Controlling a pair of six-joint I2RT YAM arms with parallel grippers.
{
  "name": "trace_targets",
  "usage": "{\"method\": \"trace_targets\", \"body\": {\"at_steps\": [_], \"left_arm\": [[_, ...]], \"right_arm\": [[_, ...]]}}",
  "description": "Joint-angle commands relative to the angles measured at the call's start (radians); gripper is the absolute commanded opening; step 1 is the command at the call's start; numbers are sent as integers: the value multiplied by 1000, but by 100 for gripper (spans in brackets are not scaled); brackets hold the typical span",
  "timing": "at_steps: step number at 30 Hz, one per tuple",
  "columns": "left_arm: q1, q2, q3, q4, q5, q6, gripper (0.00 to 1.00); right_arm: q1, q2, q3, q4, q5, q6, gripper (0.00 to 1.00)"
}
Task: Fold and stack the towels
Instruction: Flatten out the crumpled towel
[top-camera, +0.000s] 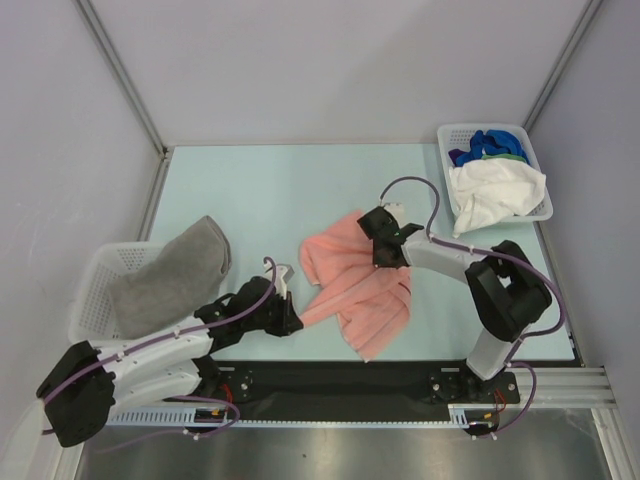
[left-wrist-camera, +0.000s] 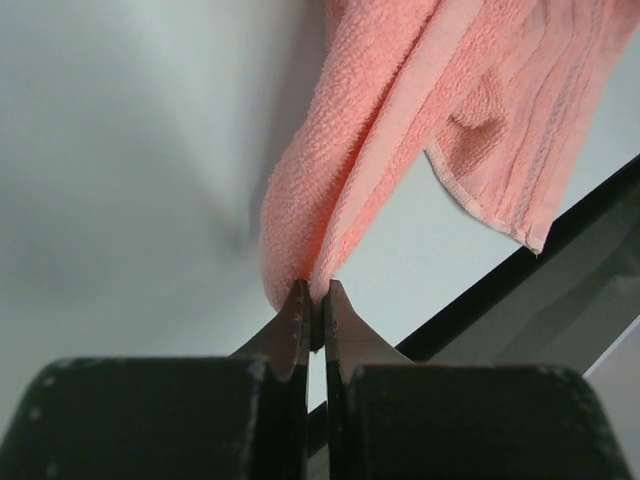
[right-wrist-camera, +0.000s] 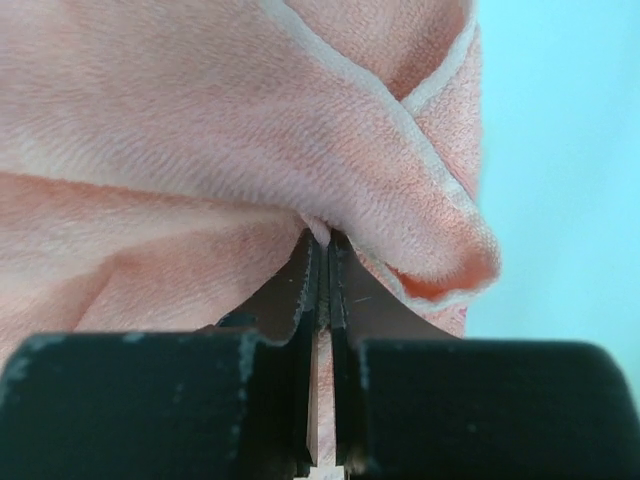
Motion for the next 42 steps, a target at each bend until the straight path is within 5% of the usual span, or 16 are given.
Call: {"method": "trace_targets", "body": {"at_steps": [1,15,26,33,42], "left_arm": [[-7,-37,75,-52,-30,22,0],[-7,-37,701,-351,-288,267,0],[-7,182,1499,-480,-380,684,0],[-7,228,1707,-413,-262,799,0],[-7,195,1824,-322,-161,893,0]], "right_arm": [[-1,-105,16,1,-8,-11,0],[42,-448,420,-124,-30,-141,0],[83,-347,1032,-118,-44,-333,0],[158,-309,1286,-77,-30,-443,0],[279,-398,1258,41,-28,-525,0]]}}
